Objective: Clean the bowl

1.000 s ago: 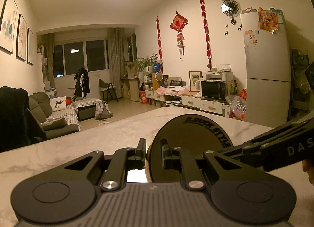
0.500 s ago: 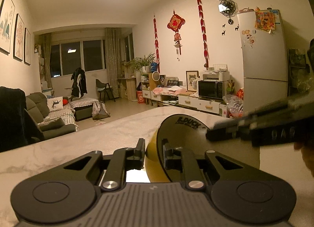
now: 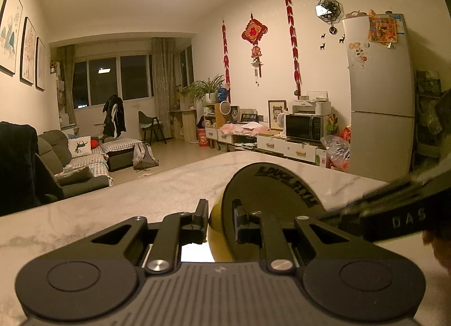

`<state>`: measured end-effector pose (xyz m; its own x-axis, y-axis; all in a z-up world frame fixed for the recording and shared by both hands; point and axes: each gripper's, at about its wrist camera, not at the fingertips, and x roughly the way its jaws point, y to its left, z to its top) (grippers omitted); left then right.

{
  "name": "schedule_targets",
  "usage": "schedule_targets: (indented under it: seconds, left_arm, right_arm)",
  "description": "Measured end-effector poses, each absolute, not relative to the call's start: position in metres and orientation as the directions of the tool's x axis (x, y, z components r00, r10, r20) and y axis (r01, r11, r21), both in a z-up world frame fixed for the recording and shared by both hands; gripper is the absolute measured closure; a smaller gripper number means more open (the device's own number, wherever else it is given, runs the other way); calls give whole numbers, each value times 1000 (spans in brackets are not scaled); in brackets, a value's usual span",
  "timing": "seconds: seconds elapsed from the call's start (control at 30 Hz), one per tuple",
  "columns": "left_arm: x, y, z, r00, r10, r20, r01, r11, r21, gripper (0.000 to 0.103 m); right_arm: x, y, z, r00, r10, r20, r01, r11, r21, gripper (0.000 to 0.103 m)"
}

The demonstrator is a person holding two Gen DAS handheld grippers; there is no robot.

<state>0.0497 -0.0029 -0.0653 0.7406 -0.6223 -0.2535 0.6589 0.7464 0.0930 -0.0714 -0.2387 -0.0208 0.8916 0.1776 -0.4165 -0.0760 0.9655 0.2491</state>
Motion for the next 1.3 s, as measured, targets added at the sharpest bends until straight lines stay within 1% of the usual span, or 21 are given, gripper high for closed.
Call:
schedule_targets:
  seconds: [0.13,0.23,0.27,0.4,0.57,0.73,1.03,1.1,1.17,1.3]
  left_arm:
    - [49,-4,-64,742,-622,-253,659,745,102,85]
    - [51,-3,-64,741,-622,-253,660,745,100,85]
    - [51,-3,-64,741,-622,-253,660,745,101,85]
    - [50,-2,-64,742,-621,-254,659,746,101,85]
    - [55,-3,-62,743,-614,-266,654,751,91,85]
    - [55,-4,-61,742,-617,-264,656,749,92,85]
    - [55,-5,-61,739,-622,-260,661,744,98,85]
    - [55,-5,-61,739,-622,-260,661,744,99,85]
    - [55,-6,-62,739,-621,-260,661,744,99,85]
    - [52,-9,-62,740,-621,-260,660,744,101,84]
  right_arm:
    - [-77,-231,-5,927,108,-360,-63,989,135,86]
    - [-79,-230,-2,937,73,-342,-53,996,68,86]
    - [-79,-230,-3,935,72,-348,-54,997,61,86]
    - [-73,-235,-20,906,101,-412,-63,992,106,86]
    - [-67,-237,-35,872,179,-456,-91,974,209,88]
    - [-70,-229,-30,886,155,-438,-92,983,161,90]
    - [-77,-233,-10,935,49,-352,-32,998,55,91]
    - [-76,-232,-11,933,42,-357,-30,999,38,91]
    - [-73,-233,-17,918,76,-390,-53,996,72,89]
    - [-72,-233,-26,899,123,-420,-73,988,133,87]
